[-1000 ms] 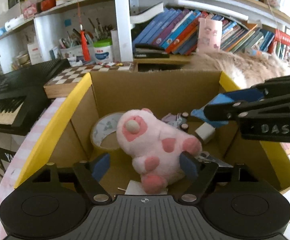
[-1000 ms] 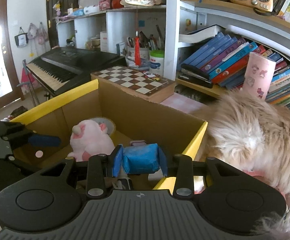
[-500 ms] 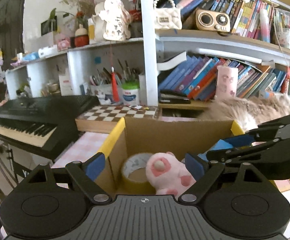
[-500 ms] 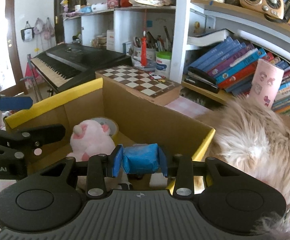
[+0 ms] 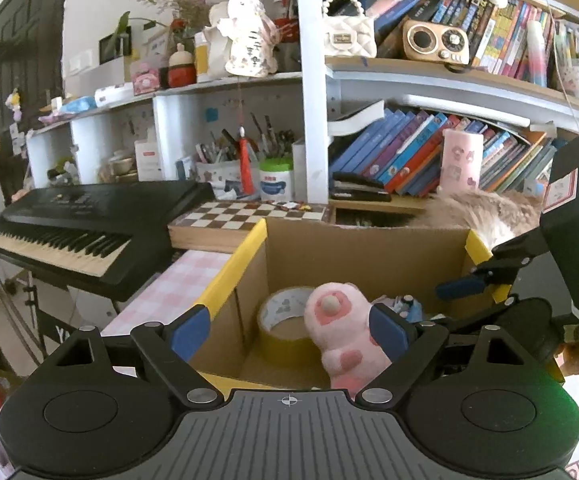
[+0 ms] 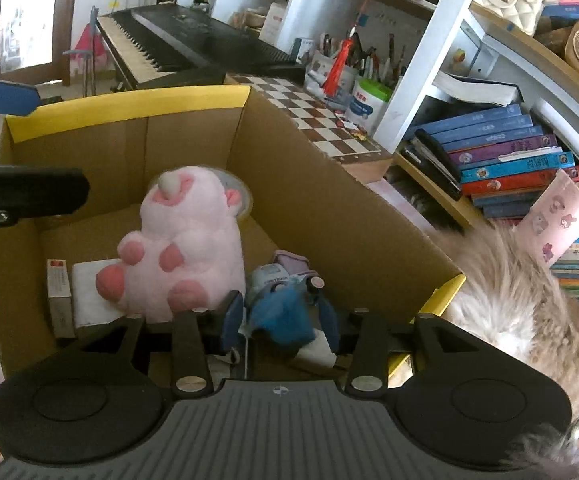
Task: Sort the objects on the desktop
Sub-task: 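Lower into the yellow box and open the left tool while the right tool releases the blue packet, then lift both open tools out of the yellow box and back away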
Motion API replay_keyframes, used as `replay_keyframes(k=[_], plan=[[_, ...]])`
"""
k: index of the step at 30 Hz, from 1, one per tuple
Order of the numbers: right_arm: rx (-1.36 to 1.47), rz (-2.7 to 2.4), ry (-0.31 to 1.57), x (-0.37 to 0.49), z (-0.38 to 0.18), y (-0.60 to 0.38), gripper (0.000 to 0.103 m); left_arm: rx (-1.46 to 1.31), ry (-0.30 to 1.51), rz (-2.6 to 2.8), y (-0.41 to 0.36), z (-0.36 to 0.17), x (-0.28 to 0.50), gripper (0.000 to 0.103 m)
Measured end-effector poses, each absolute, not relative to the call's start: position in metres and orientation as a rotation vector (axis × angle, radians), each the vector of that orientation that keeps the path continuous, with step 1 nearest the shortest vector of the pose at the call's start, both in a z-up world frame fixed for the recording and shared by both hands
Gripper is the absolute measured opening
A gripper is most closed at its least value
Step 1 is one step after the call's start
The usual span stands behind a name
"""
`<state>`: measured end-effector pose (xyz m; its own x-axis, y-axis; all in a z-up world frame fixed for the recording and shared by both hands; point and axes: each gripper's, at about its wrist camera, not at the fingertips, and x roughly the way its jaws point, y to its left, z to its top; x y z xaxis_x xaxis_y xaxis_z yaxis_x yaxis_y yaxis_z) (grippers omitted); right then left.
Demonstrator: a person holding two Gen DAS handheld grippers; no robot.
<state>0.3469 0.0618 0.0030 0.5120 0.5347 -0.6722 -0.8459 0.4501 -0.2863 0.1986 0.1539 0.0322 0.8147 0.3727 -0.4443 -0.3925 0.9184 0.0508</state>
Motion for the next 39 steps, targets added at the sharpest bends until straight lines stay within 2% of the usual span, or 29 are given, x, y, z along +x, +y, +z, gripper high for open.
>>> replay_keyframes(k=[4, 6, 9, 17, 33, 39], plan=[[-0.621, 0.898, 0.534, 0.344, 0.008, 0.058, 0.047, -0.054, 0.448, 0.411, 0.155, 0.035, 0.191, 0.089], [-0.592, 0.884, 0.514, 0.340, 0.013, 0.054, 0.056, -0.053, 0.440, 0.406, 0.153, 0.037, 0.188, 0.089], [-0.546, 0.878, 0.495, 0.333, 0.022, 0.046, 0.059, -0.052, 0.425, 0.394, 0.150, 0.041, 0.183, 0.089], [-0.459, 0.785, 0.429, 0.308, 0.045, 0.018, 0.062, -0.038, 0.393, 0.318, 0.138, 0.050, 0.170, 0.090], [-0.245, 0.521, 0.480, 0.236, 0.048, -0.044, 0.065, -0.010, 0.367, 0.196, 0.115, 0.055, 0.108, 0.091], [-0.198, 0.469, 0.491, 0.193, 0.048, -0.058, 0.067, -0.040, 0.373, 0.185, 0.108, 0.050, 0.076, 0.094]])
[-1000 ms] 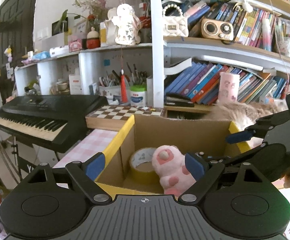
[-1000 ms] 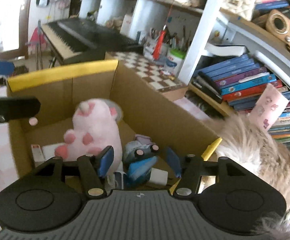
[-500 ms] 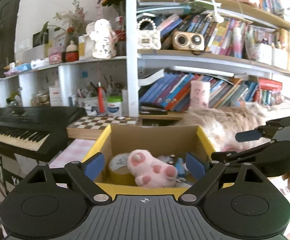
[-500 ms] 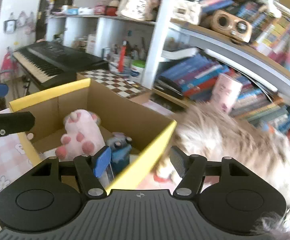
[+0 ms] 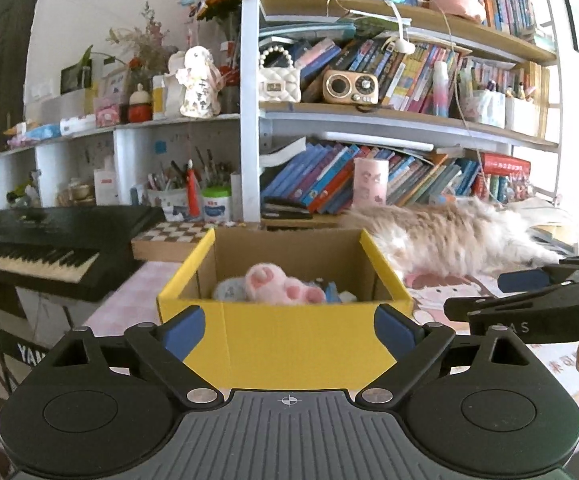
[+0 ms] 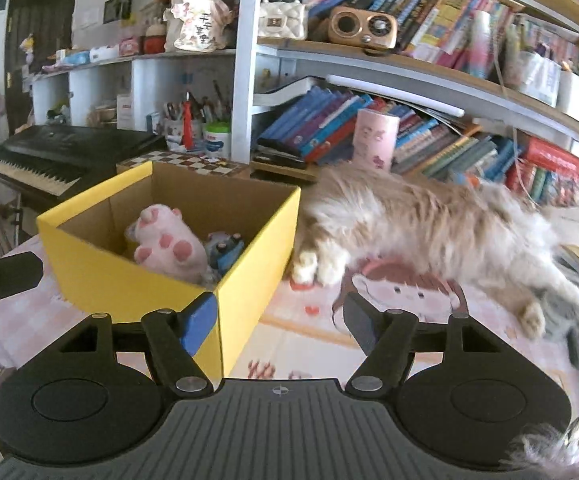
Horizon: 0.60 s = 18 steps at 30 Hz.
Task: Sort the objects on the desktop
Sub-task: 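Lift both open tools out of the yellow box and back away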
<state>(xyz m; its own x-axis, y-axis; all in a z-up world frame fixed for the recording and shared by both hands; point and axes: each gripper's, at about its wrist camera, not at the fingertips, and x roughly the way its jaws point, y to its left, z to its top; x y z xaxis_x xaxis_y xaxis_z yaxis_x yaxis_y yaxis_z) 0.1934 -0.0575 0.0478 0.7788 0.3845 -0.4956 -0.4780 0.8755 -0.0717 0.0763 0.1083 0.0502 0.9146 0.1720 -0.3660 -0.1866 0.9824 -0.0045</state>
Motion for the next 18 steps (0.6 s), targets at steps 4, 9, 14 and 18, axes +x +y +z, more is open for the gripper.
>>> replay_keyframes(k=[4, 9, 14, 18], plan=[[-0.186, 0.438, 0.495, 0.163, 0.045, -0.067, 0.068, -0.036, 0.395, 0.158, 0.100, 0.046, 0.059, 0.094], [-0.148, 0.386, 0.516, 0.130, 0.038, -0.078, 0.068, -0.028, 0.408, 0.137, 0.093, 0.042, 0.040, 0.094], [-0.124, 0.322, 0.526, 0.101, 0.030, -0.084, 0.076, -0.024, 0.435, 0.124, 0.088, 0.035, 0.027, 0.094], [-0.129, 0.294, 0.538, 0.081, 0.023, -0.088, 0.077, -0.030, 0.453, 0.118, 0.085, 0.028, 0.020, 0.094]])
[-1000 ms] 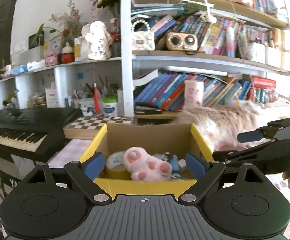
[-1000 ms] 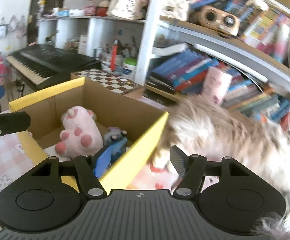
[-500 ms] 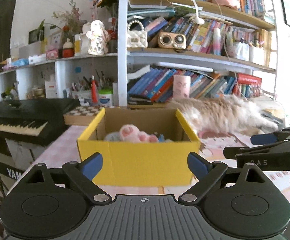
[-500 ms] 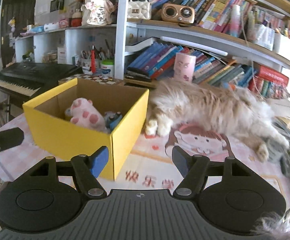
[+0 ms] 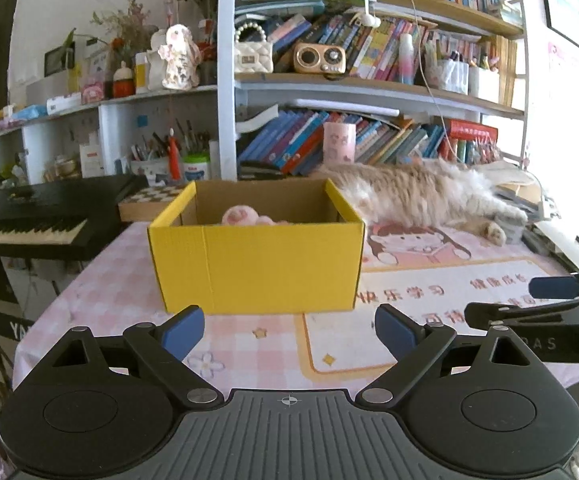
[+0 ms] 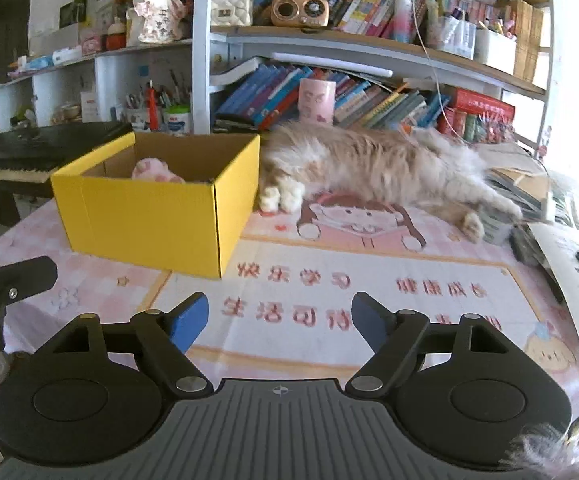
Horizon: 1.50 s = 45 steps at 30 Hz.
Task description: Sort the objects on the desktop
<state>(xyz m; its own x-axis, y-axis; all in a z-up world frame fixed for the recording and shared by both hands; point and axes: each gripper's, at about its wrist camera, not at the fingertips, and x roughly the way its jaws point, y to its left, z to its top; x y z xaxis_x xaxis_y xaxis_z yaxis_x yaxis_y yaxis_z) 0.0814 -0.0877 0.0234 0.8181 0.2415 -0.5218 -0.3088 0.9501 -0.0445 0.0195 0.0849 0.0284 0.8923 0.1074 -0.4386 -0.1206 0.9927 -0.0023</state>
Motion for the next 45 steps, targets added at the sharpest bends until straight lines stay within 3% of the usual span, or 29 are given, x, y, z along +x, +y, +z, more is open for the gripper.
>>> replay_keyframes(k=[11, 14, 45], plan=[[-0.111, 0.247, 0.608, 0.054, 0.010, -0.103, 0.081, 0.029, 0.511, 0.065, 0.062, 0.014, 0.014, 0.095], [-0.090, 0.232, 0.628, 0.053, 0.006, -0.107, 0.081, 0.054, 0.507, 0.053, 0.057, 0.014, 0.011, 0.101], [-0.064, 0.191, 0.654, 0.059, 0.002, -0.123, 0.090, 0.061, 0.579, 0.084, 0.050, 0.010, 0.025, 0.103]])
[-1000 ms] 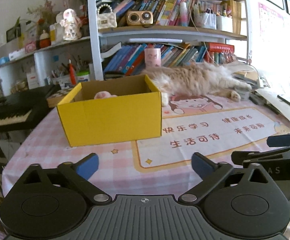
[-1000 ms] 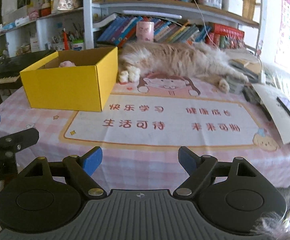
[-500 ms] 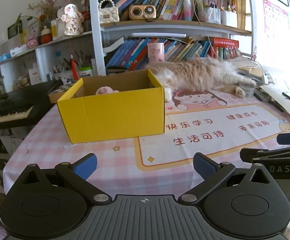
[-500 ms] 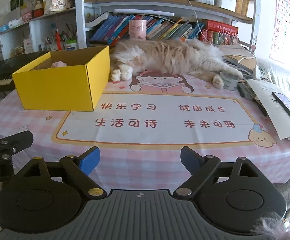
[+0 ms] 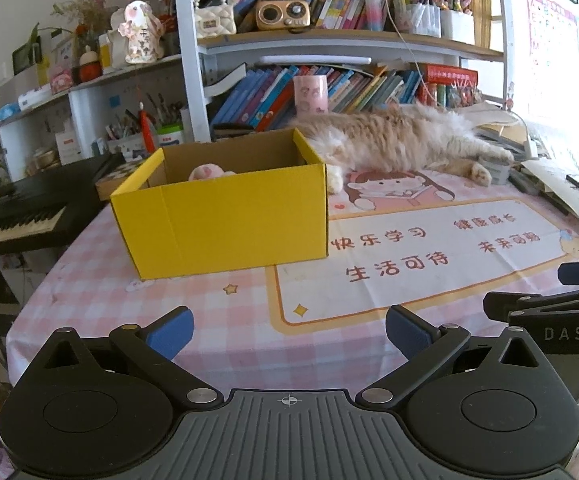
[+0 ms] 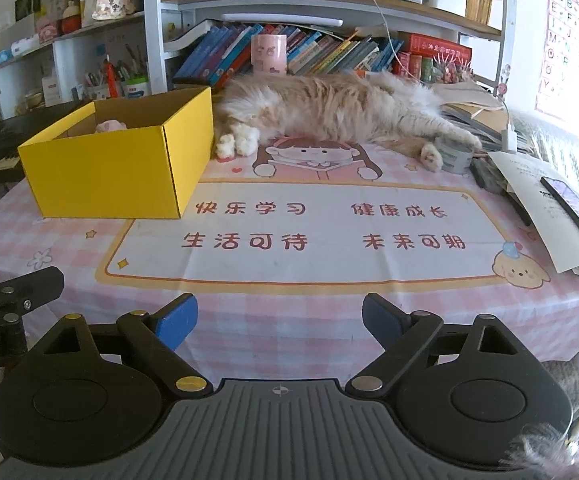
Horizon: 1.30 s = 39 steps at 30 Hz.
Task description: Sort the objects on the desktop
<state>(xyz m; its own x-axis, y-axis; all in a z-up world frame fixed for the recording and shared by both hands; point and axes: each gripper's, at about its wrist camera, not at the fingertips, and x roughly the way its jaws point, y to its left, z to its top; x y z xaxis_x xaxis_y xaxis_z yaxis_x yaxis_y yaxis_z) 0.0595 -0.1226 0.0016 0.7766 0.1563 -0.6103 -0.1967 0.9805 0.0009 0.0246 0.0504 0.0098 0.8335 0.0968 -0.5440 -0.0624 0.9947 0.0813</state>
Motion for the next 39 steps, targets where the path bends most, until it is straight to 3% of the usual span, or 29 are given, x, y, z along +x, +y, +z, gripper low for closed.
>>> replay_keyframes(k=[39], plan=[[-0.075, 0.196, 0.676, 0.0644, -0.0022, -0.1201, 0.091, 0.075, 0.599, 0.104, 0.0478, 0.0058, 0.0297, 0.103]])
